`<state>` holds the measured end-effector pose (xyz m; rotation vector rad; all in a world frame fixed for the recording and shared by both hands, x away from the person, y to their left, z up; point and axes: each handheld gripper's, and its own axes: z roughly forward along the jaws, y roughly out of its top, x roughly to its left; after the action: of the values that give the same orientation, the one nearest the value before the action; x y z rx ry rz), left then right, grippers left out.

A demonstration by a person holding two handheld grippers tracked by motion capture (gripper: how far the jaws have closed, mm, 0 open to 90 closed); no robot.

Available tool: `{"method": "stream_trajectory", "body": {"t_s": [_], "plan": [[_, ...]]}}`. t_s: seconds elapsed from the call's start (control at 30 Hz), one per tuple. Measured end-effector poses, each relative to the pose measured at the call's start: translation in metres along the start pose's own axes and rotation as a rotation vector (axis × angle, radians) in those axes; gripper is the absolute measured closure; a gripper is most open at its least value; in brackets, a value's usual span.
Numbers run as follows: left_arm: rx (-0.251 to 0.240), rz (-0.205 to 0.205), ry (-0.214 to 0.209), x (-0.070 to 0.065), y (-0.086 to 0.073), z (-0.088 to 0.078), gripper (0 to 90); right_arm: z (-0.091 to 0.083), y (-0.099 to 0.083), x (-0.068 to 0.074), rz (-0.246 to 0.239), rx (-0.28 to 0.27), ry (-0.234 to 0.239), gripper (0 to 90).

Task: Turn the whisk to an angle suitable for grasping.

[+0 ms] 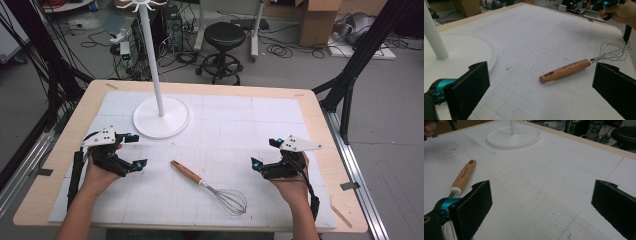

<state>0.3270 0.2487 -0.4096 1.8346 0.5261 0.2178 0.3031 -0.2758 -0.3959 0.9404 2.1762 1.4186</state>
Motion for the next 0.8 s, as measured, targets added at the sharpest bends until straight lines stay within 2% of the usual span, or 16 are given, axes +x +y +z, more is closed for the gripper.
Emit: {"method": "stream_trajectory", "body": {"t_s": [0.1,0.17,0.3,0.47,0.6,0.8], "plan": [[0.014,-0.001,0.001,0.001,-0.001,0.001,1.7,0.001,-0.001,-0.002,0.004,0.013,-0.008,2.1],[0.034,0.012,0.004,0.000,-0.002,0.002,1.7,0.002,-0.001,-0.002,0.004,0.014,-0.007,2.1],[0.018,0.012,-0.006,-0.002,-0.001,0.000,1.7,0.001,0.000,0.003,-0.007,0.020,-0.011,2.2],[0.022,0.018,-0.001,-0.002,0.000,-0.002,1.7,0.006,0.004,0.009,-0.010,0.013,0.004,2.2],[0.004,0.015,-0.002,-0.001,0.001,-0.004,1.7,0.011,0.010,0.015,-0.019,0.028,0.019,2.4],[0.003,0.016,-0.010,-0.001,0.001,-0.002,1.7,0.019,0.021,0.026,-0.038,0.055,0.026,4.1]]}}
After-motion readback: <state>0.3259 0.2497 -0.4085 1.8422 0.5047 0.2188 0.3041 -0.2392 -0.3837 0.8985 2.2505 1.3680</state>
